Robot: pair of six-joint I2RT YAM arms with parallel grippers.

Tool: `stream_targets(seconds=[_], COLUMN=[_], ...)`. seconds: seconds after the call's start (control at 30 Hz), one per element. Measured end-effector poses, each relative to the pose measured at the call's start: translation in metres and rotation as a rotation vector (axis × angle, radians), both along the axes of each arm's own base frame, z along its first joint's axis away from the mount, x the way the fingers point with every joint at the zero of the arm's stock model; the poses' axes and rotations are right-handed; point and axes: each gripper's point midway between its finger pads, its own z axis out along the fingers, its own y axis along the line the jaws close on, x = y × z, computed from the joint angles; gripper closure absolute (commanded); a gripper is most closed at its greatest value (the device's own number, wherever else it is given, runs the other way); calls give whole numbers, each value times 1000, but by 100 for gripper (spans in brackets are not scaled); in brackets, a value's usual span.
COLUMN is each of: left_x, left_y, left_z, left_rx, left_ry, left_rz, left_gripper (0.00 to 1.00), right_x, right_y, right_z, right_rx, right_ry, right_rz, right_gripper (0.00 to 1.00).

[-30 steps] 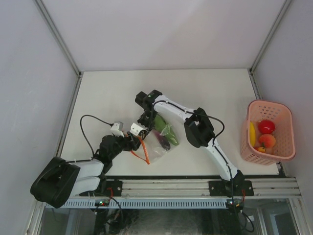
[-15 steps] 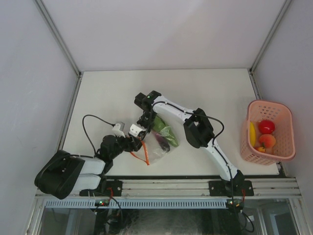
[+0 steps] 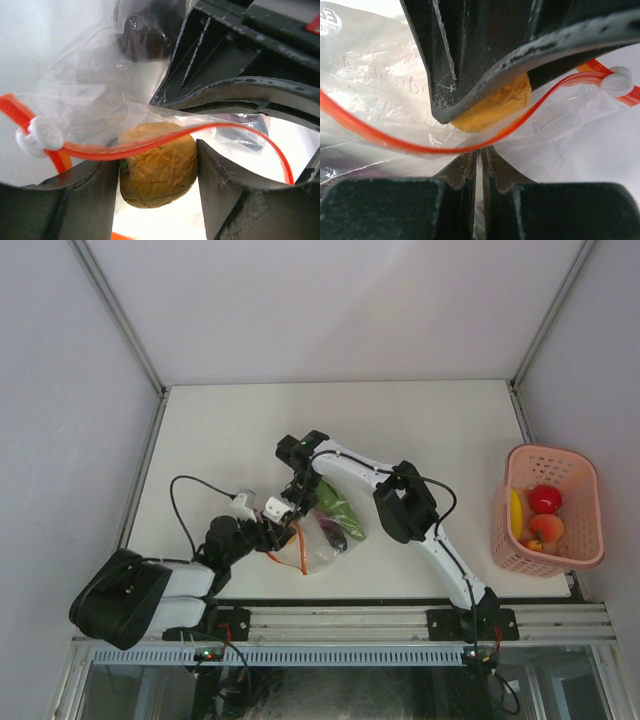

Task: Open the zip-top bag and remove the fake food
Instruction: Pick up the fake fruit from the zipper food storage bag.

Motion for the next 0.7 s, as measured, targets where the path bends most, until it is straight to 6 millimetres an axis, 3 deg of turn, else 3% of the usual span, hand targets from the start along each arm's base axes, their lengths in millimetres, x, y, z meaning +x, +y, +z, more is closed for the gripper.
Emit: stream_targets(seconds=[0.13, 0.4, 0.6, 0.7], left_x=[-5, -13, -20, -23], left_y=[2, 11, 19, 21], left_z=[4, 30, 51, 54], left_rx=[2, -15, -59, -78], left_ry=[7, -38, -79, -67], left_rz=[2, 30, 77, 89], left_gripper=[74, 76, 79, 79], right_x=[1, 9, 13, 15], right_y=[-6, -23, -30, -33], right_z=[-5, 0, 5, 21], right_rx=[-23, -51, -60, -43], right_ry=[6, -14, -10, -12], right_rz=[-39, -136, -215, -258], right_gripper=[96, 95, 82, 77])
